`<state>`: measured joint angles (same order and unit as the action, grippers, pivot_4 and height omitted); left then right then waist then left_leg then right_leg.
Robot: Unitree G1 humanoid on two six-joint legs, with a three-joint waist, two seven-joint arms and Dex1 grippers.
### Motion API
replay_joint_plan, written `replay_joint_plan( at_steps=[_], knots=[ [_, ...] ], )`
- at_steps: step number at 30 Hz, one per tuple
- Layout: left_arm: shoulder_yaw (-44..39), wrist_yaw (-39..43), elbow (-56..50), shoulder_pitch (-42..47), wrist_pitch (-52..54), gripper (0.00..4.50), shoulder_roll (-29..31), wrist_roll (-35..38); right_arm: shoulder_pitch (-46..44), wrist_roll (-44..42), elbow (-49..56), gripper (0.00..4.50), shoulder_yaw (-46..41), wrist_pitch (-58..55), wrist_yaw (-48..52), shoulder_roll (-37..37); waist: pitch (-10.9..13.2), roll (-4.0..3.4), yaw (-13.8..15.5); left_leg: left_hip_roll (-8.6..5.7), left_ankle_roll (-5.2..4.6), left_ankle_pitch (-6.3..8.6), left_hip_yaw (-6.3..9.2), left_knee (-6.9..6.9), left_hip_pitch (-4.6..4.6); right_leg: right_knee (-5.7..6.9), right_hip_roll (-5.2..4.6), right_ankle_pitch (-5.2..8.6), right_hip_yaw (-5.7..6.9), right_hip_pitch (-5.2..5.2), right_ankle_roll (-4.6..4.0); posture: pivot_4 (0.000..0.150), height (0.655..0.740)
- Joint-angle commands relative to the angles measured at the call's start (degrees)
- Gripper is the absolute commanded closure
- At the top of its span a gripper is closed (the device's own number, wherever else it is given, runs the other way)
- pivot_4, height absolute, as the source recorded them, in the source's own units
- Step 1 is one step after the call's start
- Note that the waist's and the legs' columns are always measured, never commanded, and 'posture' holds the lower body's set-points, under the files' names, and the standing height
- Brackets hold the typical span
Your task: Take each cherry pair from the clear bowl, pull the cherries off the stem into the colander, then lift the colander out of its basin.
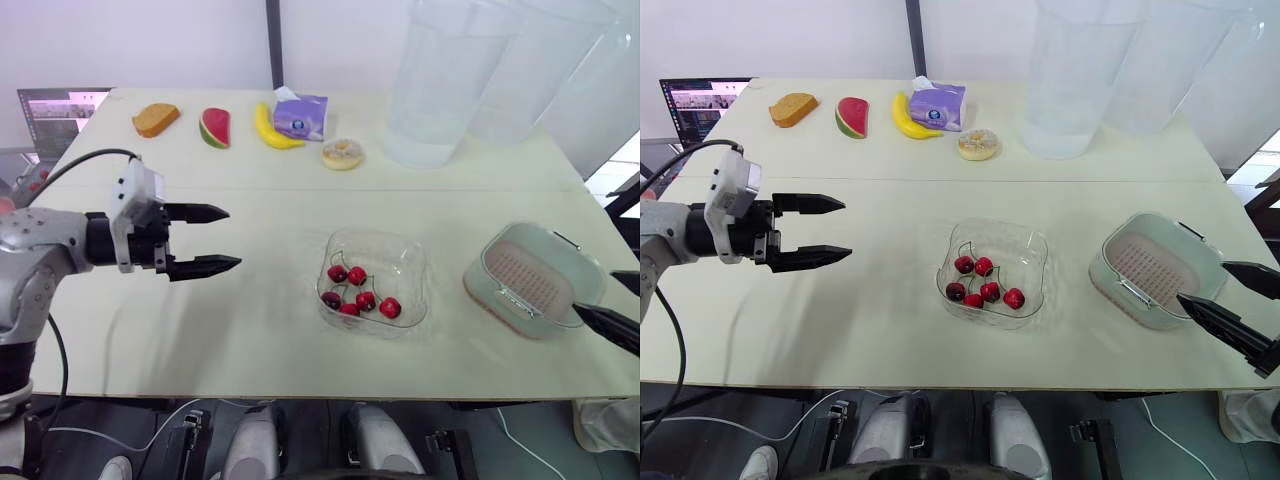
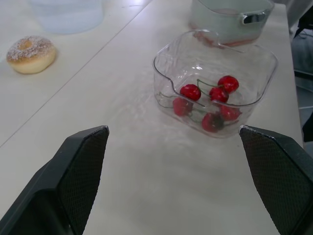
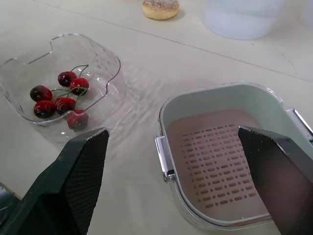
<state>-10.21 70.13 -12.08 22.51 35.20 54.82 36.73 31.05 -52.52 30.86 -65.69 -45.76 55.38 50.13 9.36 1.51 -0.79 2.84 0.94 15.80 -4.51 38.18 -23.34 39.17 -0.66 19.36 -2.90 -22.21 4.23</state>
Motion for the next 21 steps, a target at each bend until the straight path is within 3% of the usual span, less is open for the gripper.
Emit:
replay_joint_plan(
  at_steps=[1, 10, 16, 21],
  knots=[
    [-0.2, 0.6, -0.1, 0.1, -1.8, 0.00, 0.3, -0.6, -0.1, -0.4, 0.7, 0.05, -1.0, 0.6, -0.5, -0.4, 0.0, 0.00, 0.0, 0.00, 0.00, 0.00, 0.00, 0.00, 0.00, 0.00, 0.00, 0.00, 0.00, 0.00, 0.00, 0.150, 0.7400],
    [1.1, 2.1, -0.3, -1.0, -3.2, 0.00, 0.0, -1.5, -0.4, -2.4, 3.8, 0.05, -0.1, -0.9, -2.5, 0.1, 0.0, 0.00, 0.0, 0.00, 0.00, 0.00, 0.00, 0.00, 0.00, 0.00, 0.00, 0.00, 0.00, 0.00, 0.00, 0.150, 0.7400],
    [2.9, 5.3, -1.3, -2.7, -6.7, 0.00, 0.8, -3.0, -5.5, -8.4, 9.7, 0.05, 4.1, -4.7, -6.7, 5.6, 0.0, -0.03, -0.3, 0.02, 0.01, -0.01, -0.01, 0.00, 0.02, 0.04, 0.01, 0.00, -0.02, -0.02, -0.01, 0.150, 0.7400],
    [4.5, 7.6, -3.3, -2.8, -8.1, 0.00, 1.6, -3.2, -21.6, -16.6, 13.8, 0.05, 23.3, -6.7, -19.0, 15.7, 0.0, -0.05, -0.5, 0.02, 0.01, -0.01, -0.03, 0.05, 0.04, 0.08, 0.00, -0.01, -0.04, -0.01, -0.01, 0.150, 0.7400]
  ],
)
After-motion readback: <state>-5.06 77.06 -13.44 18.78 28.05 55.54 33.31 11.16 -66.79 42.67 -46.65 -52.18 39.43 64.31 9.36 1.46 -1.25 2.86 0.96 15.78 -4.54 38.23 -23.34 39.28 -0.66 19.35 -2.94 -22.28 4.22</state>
